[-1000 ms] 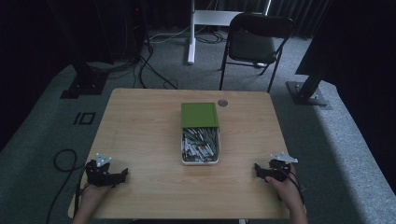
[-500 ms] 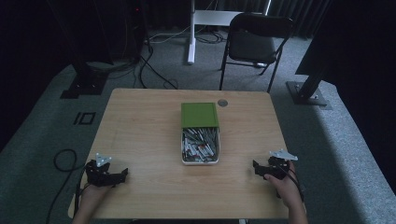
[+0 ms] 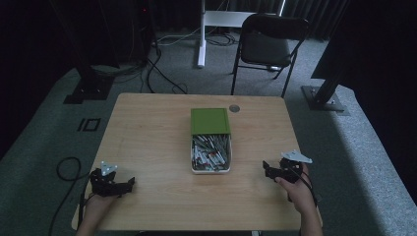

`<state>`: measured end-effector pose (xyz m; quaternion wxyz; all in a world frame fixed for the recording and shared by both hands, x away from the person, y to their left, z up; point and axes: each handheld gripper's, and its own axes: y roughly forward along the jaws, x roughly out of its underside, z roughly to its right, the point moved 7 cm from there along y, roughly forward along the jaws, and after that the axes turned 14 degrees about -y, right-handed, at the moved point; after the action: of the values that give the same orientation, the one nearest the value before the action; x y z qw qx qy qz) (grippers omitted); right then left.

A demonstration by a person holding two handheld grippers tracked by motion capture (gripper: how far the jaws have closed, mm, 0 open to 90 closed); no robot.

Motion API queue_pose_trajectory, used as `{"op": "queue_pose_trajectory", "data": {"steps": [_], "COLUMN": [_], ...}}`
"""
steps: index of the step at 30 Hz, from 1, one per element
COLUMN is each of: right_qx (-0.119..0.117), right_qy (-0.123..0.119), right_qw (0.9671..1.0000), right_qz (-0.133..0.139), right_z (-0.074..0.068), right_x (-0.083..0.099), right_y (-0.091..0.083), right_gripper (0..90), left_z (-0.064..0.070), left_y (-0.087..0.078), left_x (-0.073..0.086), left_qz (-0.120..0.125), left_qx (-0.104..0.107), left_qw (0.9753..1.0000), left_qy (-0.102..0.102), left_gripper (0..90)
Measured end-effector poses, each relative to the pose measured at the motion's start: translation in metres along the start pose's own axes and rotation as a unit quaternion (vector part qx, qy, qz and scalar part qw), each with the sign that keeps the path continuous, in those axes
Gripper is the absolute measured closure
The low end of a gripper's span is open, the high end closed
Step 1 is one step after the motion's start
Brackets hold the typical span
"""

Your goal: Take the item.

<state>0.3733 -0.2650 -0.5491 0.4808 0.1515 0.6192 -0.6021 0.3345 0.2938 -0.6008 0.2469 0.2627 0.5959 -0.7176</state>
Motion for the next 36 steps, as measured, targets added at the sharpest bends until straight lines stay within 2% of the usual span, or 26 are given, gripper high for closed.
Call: {"op": "queue_pose_trajectory", "data": {"steps": [18,28,36], "right_qx": [-0.018,-0.036,-0.055], "right_qy": [-0.026,-0.048,-0.069], "right_qw": [0.9983,0.9952,0.9923], "right_qz": [0.049,0.077,0.087], "right_z": [-0.023,-0.047,-0.068], "right_x": [-0.049,-0.074,-0.090], "right_y": [-0.013,-0.020,-0.019], "right_gripper": [13.7,13.9,14.2], "left_z": [0.000,0.000,0.000], "left_y": [0.000,0.000,0.000], "left_x": [0.000,0.000,0.000], "left_qz": [0.001,0.000,0.000], "left_qx": [0.000,0.000,0.000], "left_qw": [1.0000,1.0000,1.0000], "left_qy": [-0.001,-0.001,-0.001], "left_gripper": [1.3,1.3,1.3]}}
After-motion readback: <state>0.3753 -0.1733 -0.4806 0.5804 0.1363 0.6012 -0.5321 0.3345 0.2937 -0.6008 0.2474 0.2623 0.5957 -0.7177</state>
